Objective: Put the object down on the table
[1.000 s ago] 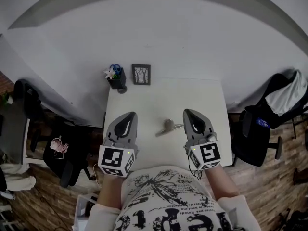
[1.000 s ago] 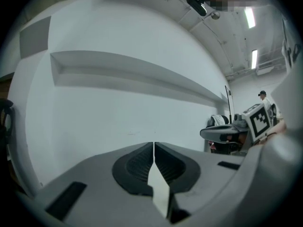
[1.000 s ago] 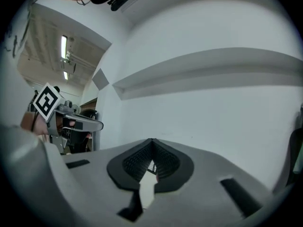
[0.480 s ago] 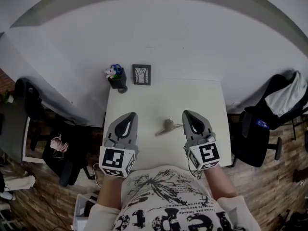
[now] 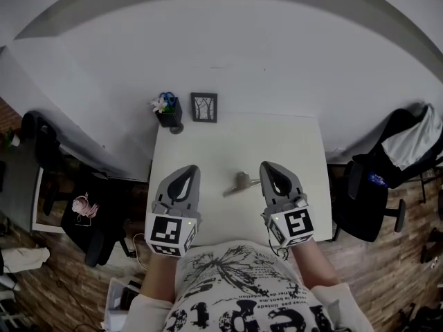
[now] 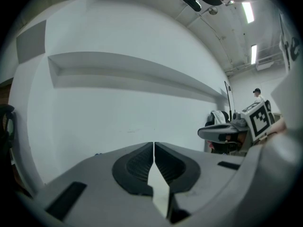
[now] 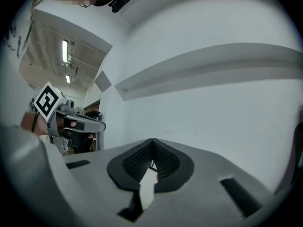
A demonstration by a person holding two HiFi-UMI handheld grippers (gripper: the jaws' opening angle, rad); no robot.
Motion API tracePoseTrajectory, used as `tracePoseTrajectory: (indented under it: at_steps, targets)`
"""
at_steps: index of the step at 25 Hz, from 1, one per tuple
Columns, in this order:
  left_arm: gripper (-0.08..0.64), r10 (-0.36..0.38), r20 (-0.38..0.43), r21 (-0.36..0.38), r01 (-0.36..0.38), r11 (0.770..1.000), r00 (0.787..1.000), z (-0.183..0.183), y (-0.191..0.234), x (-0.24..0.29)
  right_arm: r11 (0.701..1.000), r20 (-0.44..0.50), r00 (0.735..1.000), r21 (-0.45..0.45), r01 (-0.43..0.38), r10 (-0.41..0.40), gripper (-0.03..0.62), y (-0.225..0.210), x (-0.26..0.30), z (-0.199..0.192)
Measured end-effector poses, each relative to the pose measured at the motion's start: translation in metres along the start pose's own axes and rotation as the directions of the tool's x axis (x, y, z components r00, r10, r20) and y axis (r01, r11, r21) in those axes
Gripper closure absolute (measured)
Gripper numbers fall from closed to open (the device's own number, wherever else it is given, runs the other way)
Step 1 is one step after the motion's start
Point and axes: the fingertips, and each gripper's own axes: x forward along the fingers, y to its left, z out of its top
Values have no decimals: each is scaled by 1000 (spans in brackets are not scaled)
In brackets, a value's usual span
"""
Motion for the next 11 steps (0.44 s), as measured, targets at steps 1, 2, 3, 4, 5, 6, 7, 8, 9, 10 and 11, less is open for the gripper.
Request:
tracePoseTrajectory:
  at_steps: [1,2,3,4,5,6,7,8,9,10,11]
  targets:
    - [548,1,0,-1,-1,1000,1000,0,0,1,1000,0,1000,2,1,-1,601,-1,1,-1]
    - [548,2,0,-3,-2,1000,1000,-1,1,1,1000,-1,1000,2,3,-3,601,-2,1,-1]
    - [548,2,-1,-4,-2,1000,1000,-1,1,2,1000,-2,1000,2,5,-5,601,-3,2,-2]
    - [548,2,-2,-4,-2,1000,1000,-1,0,2,1000,-4,1000,2,6,-6,601,-3,1,-3]
    - [548,2,-3,-3,-2,1000,1000,-1,0,2,1000,-6,1000,2,7,-7,601,-4,2,-3]
    - [548,2,-2,-2,-2,1000,1000,-1,-1,3,1000,-5,1000,2,9,-9,601,-4,2,-3]
    - [548,3,-1,-1,-3,1000,1000,-1,-1,3,1000,-3,1000,0,10,-10,601,-5,2,-2]
    - [548,3,0,0,-3,1000,1000,-1,-1,4,1000,2,1000,-3,12,-12,601,-6,3,-2]
    - [548,2,2,1,-2,1000,1000,0,-1,5,1000,8,1000,-8,13,-13,601,-7,4,-1]
    - [548,1,3,2,-1,1000,1000,0,-1,5,1000,14,1000,-13,14,-14,601,-8,4,-1]
    - [548,0,4,4,0,1000,1000,0,-1,6,1000,20,1000,-18,15,-14,601,-9,5,0]
